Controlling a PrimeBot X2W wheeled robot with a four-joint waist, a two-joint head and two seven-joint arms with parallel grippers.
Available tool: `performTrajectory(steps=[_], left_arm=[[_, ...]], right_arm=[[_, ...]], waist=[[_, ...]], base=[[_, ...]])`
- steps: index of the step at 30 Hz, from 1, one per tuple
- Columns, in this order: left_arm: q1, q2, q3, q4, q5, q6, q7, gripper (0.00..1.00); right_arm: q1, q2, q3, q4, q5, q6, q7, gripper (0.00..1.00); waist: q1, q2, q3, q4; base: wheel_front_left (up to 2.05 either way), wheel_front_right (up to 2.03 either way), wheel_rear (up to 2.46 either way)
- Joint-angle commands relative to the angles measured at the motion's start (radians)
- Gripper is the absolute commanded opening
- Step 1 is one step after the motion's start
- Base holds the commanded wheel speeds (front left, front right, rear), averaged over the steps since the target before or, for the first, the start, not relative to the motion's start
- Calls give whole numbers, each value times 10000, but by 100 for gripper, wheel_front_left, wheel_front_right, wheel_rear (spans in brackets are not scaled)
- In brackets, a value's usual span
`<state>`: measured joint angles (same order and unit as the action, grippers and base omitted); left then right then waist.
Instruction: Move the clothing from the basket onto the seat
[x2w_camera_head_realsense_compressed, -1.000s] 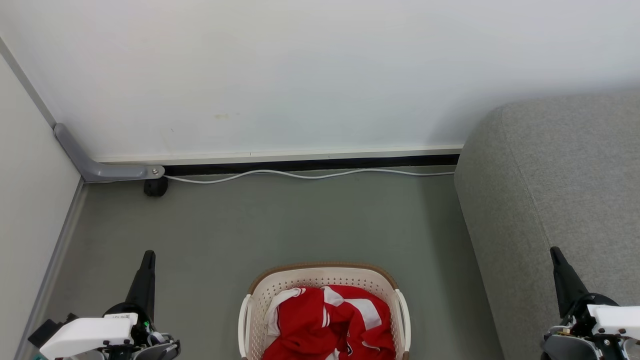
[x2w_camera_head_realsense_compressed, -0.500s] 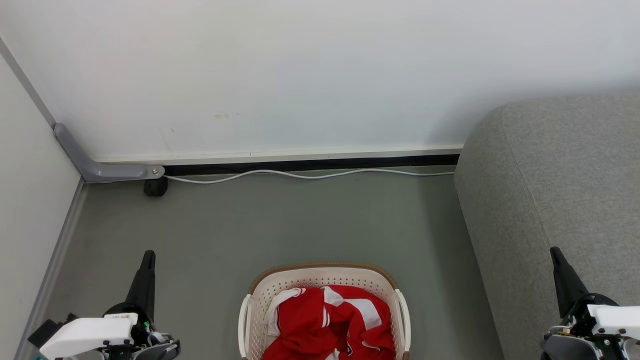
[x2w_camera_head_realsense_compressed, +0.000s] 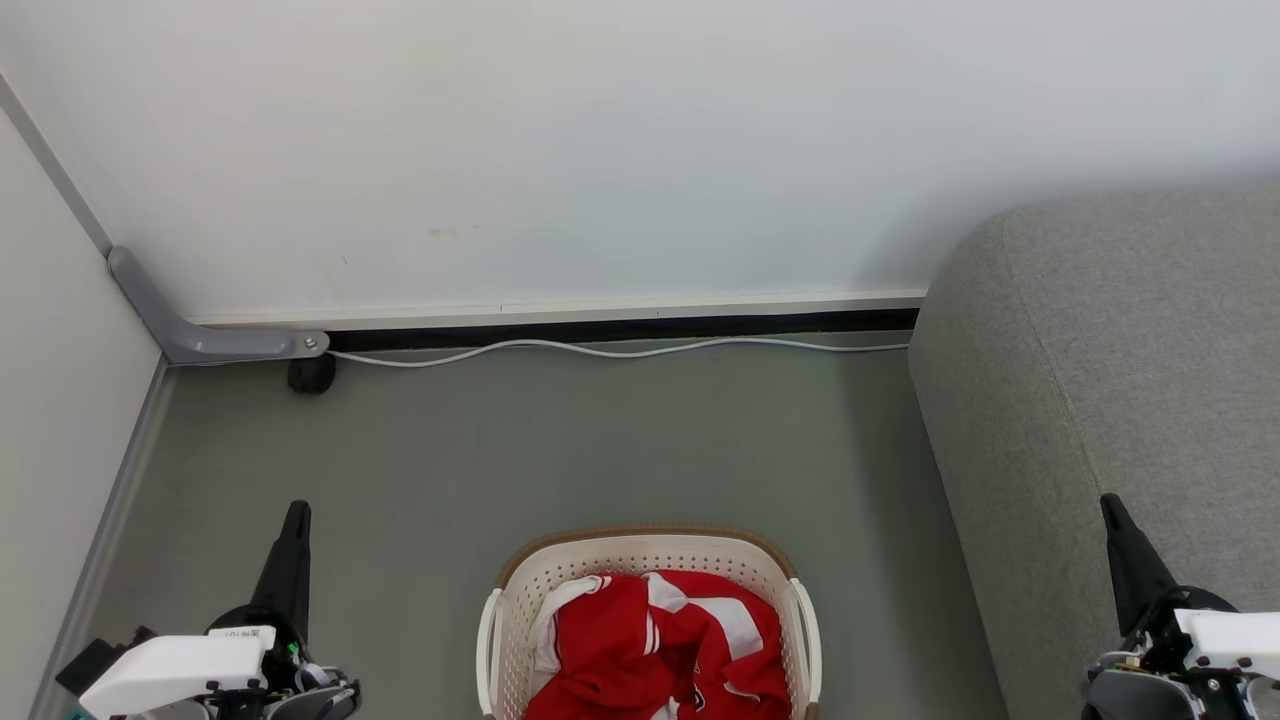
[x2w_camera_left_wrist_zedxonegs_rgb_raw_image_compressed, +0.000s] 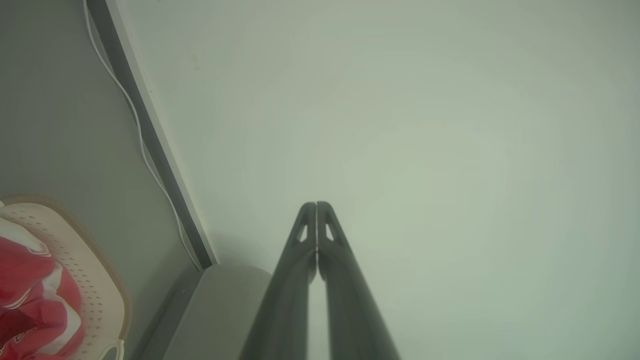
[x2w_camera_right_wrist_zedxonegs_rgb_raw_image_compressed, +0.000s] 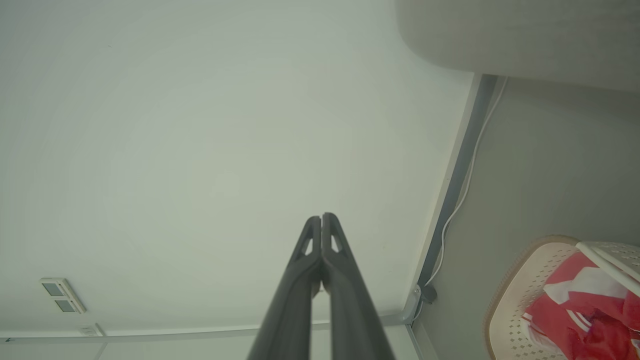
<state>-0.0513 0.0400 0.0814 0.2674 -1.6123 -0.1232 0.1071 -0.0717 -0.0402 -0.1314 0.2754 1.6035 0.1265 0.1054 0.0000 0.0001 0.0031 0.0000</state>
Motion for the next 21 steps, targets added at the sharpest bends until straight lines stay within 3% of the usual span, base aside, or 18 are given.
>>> performTrajectory(steps=[1, 3, 4, 9, 16, 21], left_arm=[[-566, 102, 321, -226, 34, -75, 59, 0], [-566, 102, 321, -226, 34, -75, 59, 0], [-566, 102, 321, -226, 34, -75, 59, 100], [384, -174, -32, 528, 3, 15, -17, 100], [182, -158, -146, 545, 79, 10, -223, 100], [54, -147, -220, 568, 237, 6, -370, 100]], right_arm=[[-362, -100, 180, -307, 54, 42, 76, 0], [-362, -100, 180, -307, 54, 42, 76, 0], [-362, -100, 180, -307, 54, 42, 76, 100], [354, 169, 77, 480, -6, -4, -2, 100], [154, 60, 152, 410, -70, -1, -32, 100], [21, -46, 289, 372, -184, 1, -140, 100]], waist=[[0, -1, 0, 0], [0, -1, 0, 0], [0, -1, 0, 0], [0, -1, 6, -1], [23, -1, 5, -7], [1, -1, 41, -12]], base=[[0, 0, 0], [0, 0, 0], [0, 0, 0], [0, 0, 0], [0, 0, 0], [0, 0, 0]])
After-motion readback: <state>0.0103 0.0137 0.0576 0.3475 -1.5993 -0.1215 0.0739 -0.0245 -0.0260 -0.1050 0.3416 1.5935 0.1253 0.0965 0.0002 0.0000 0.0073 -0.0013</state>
